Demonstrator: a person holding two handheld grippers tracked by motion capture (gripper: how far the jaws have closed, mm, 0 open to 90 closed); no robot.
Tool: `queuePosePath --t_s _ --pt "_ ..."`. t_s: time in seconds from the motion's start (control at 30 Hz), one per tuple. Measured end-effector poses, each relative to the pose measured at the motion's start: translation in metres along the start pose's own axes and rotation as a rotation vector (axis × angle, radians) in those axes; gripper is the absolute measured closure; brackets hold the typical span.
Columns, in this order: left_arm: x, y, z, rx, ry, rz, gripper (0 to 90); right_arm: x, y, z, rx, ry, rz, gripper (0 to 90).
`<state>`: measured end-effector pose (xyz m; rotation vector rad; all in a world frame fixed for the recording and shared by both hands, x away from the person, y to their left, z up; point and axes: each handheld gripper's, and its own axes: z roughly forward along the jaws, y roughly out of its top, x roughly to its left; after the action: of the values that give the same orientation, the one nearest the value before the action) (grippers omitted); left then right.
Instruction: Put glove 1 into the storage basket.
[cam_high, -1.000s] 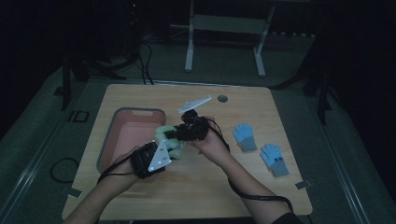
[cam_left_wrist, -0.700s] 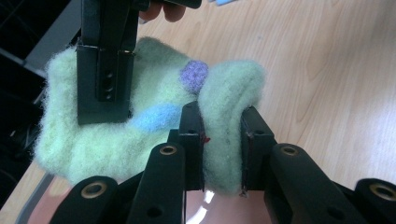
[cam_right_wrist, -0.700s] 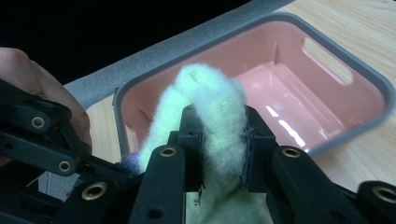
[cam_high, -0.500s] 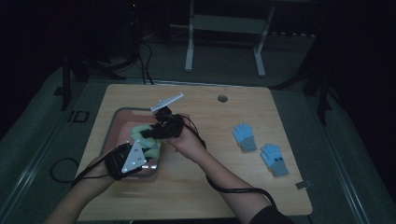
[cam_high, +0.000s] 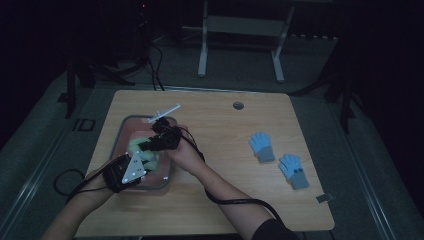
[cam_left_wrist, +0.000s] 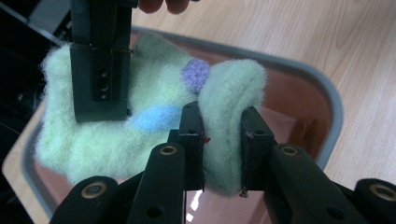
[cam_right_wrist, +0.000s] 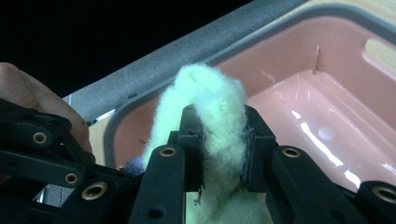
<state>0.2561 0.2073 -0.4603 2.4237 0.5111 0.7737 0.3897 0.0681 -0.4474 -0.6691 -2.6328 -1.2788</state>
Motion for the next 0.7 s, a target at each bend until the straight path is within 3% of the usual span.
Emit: queuePosePath --t_s 0.2,0.53,0.63,0.7 --pt "0.001 -0.004 0.018 0.038 -0.033 -0.007 75.2 -0.010 -0.006 0.011 0.034 -0.016 0.013 73.9" --pt "0.007 -0.006 0.045 0.107 -0.140 -0.012 74.9 -0.025 -0.016 0.029 0.128 -0.062 0.025 73.6" --pt "0.010 -0.007 0.051 0.126 -0.168 -0.022 74.8 -0.025 -0.017 0.035 0.157 -0.085 0.027 69.9" --pt "0.012 -0.005 0.054 0.141 -0.177 -0.031 74.6 -0.026 -0.018 0.037 0.167 -0.113 0.026 61.9"
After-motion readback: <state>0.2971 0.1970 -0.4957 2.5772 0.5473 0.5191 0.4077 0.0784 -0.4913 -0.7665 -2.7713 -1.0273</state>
